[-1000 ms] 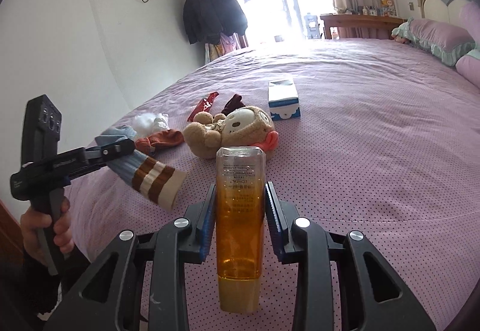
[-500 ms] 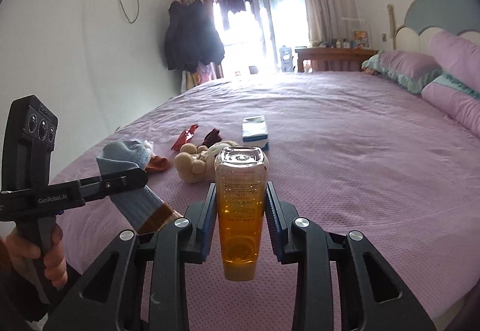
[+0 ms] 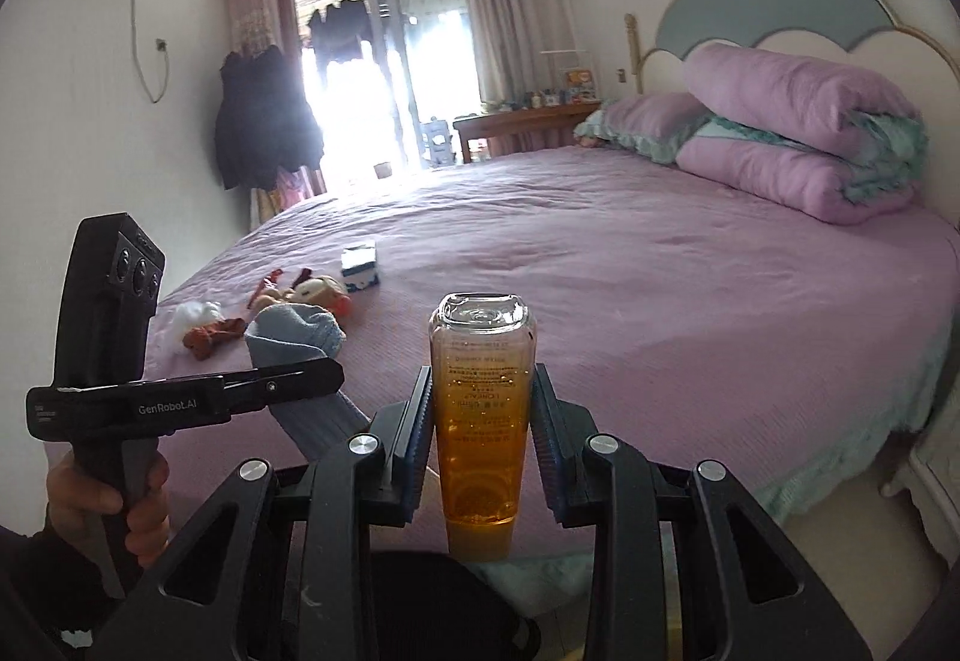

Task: Collect trash
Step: 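Carry the bottle and sock in both tools over the yellow bin, then open both tools to drop the bottle and sock into the bin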

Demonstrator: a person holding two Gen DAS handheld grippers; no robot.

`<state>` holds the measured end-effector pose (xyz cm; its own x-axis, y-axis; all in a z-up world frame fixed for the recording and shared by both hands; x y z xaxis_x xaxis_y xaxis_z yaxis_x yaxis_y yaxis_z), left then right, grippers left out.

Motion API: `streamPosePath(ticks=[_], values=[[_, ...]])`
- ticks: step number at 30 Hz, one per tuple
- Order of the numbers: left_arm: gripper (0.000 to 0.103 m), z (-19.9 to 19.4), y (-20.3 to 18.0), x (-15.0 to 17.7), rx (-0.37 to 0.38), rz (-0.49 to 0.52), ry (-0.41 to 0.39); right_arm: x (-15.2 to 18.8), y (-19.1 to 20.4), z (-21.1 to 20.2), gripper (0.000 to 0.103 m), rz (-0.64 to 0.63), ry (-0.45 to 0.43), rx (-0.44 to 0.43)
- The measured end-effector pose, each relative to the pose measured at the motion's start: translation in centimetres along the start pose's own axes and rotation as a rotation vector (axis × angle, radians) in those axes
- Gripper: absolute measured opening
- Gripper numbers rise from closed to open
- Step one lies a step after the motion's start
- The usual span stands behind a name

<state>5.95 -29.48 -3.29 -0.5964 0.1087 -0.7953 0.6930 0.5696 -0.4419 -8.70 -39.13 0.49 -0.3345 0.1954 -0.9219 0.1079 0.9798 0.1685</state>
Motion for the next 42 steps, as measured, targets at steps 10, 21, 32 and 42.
streamPosePath(ticks=[10,21,32,42], values=[[0.020,9.1,-7.6,10.4,0.151,0.062,0.285,12.7,-9.6,-5.4,0.030,0.230,0.168,0.274],[0.020,13.6,-8.8,20.4,0.078,0.139,0.493,24.3,-12.6,-6.7,0.030,0.413,0.354,0.374],[0.020,15.1,-9.5,24.2,0.063,0.207,0.584,30.6,-12.8,-6.1,0.030,0.463,0.488,0.411],[0.020,15.4,-9.3,24.5,0.054,0.220,0.598,32.6,-12.9,-5.6,0.035,0.487,0.547,0.417]])
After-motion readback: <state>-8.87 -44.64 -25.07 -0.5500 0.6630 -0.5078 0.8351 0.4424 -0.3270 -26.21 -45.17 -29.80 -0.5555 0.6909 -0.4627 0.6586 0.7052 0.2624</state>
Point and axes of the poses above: each gripper's, at about its wrist camera, not at the fingertips, and z roughly the way its jaws point, y to its left, x to its underside, the point moved 4 cm from there along z, roughly the way its jaws point, and after that the axes turned 8 degrees about -y, right-handed, at the moved point
